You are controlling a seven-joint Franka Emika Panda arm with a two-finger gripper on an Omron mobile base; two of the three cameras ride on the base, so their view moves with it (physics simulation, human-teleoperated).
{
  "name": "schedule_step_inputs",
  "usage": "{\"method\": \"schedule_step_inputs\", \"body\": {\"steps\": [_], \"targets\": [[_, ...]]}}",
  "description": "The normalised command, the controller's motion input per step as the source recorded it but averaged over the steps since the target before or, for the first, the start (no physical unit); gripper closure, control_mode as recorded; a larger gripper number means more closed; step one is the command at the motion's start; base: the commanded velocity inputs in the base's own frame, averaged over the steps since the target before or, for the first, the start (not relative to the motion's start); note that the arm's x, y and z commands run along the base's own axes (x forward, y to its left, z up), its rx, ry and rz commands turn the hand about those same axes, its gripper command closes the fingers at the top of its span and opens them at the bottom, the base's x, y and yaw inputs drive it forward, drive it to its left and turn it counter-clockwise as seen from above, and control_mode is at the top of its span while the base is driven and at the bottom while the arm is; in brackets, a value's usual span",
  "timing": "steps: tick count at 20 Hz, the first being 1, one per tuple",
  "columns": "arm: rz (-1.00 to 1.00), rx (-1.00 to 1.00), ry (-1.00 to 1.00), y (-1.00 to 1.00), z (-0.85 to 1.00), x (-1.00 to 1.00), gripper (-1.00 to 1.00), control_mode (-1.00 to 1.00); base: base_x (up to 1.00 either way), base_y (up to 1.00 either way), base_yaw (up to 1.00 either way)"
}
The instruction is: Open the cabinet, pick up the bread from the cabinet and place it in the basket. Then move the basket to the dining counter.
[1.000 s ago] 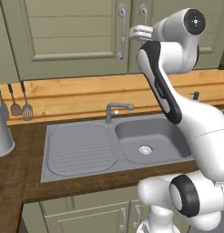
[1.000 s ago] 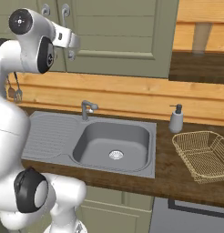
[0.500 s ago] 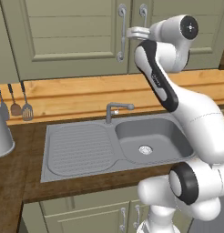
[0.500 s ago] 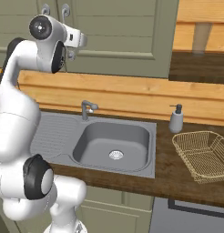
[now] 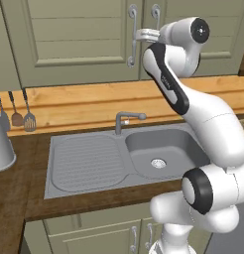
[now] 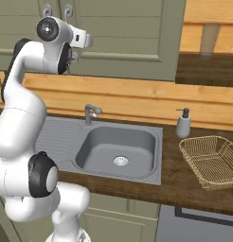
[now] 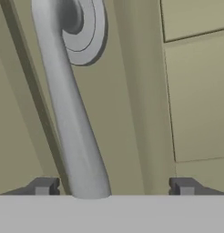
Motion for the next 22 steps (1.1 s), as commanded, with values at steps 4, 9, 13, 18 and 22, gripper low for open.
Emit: {"method": "schedule_step_inputs", "body": {"steps": [4,9,13,18,22], "targets": [[0.0,0.0,0.0,0.01,0.0,0.49,1.0,-1.0,0.0,0.0,0.0],[-0.01,0.0,0.0,-0.01,0.04,0.07,1.0,-1.0,0.0,0.0,0.0],[-0.01,0.0,0.11,-0.33,0.49,-0.41,1.0,-1.0,0.0,0.0,0.0],[0.0,0.02,0.05,-0.62,0.45,-1.0,1.0,-1.0,0.0,0.0,0.0],[0.0,0.02,0.01,-0.62,0.23,-1.0,1.0,-1.0,0.0,0.0,0.0]]}}
